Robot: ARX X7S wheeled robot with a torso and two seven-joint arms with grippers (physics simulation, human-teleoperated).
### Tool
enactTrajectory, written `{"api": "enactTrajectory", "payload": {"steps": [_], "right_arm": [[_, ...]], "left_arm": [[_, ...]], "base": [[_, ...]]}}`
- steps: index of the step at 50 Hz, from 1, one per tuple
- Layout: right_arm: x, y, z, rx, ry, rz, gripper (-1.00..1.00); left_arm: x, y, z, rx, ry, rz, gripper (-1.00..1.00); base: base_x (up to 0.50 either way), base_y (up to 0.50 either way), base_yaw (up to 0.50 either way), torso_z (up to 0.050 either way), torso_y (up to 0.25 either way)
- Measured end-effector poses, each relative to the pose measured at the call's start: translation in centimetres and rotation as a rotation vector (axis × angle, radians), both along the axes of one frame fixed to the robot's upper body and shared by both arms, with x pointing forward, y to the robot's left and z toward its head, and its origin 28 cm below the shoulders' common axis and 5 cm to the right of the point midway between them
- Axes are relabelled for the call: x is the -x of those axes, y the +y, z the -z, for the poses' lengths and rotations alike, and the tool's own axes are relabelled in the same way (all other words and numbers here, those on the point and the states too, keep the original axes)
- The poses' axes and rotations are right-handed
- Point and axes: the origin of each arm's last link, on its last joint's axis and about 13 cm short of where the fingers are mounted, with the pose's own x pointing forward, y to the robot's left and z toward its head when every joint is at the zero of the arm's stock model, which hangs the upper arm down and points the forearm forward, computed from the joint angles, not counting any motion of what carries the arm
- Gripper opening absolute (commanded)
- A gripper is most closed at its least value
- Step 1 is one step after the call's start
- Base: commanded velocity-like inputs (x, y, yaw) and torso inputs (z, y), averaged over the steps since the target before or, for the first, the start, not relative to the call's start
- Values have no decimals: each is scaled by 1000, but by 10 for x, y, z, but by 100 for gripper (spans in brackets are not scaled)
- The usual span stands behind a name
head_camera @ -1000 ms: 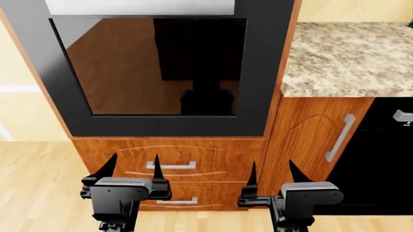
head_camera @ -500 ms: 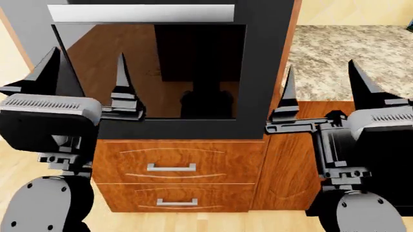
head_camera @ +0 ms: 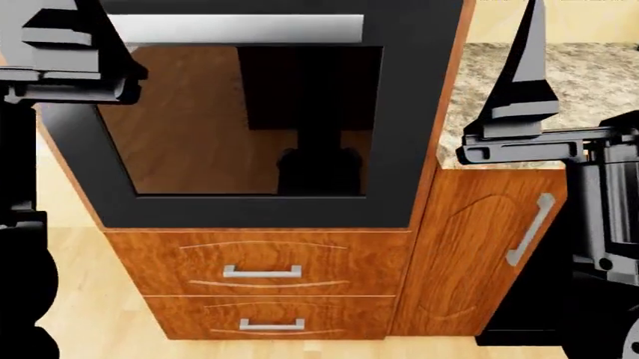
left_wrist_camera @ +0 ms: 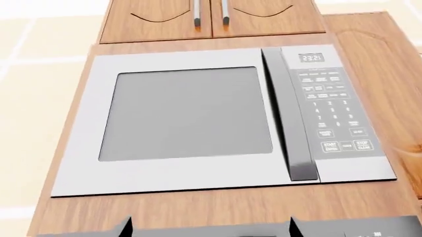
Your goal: Open the microwave door
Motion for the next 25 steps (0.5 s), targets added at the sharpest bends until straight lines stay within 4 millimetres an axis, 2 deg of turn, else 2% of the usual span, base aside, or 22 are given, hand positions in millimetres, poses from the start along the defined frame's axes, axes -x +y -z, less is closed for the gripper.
{"api": "enactTrajectory", "payload": {"steps": [15,19,25], "right_arm": [[3,-1,0,0,5,4,100],[3,-1,0,-4,7,4,100],[4,-1,1,-13,12,-5,100]], "left_arm": [[4,0,-6,-4,-26,3,100],[4,0,-7,-8,-28,4,100],[5,0,-9,-13,-32,-1,100]], "base": [[500,-49,0,0,0],[0,-51,0,0,0],[0,-487,0,0,0]]}}
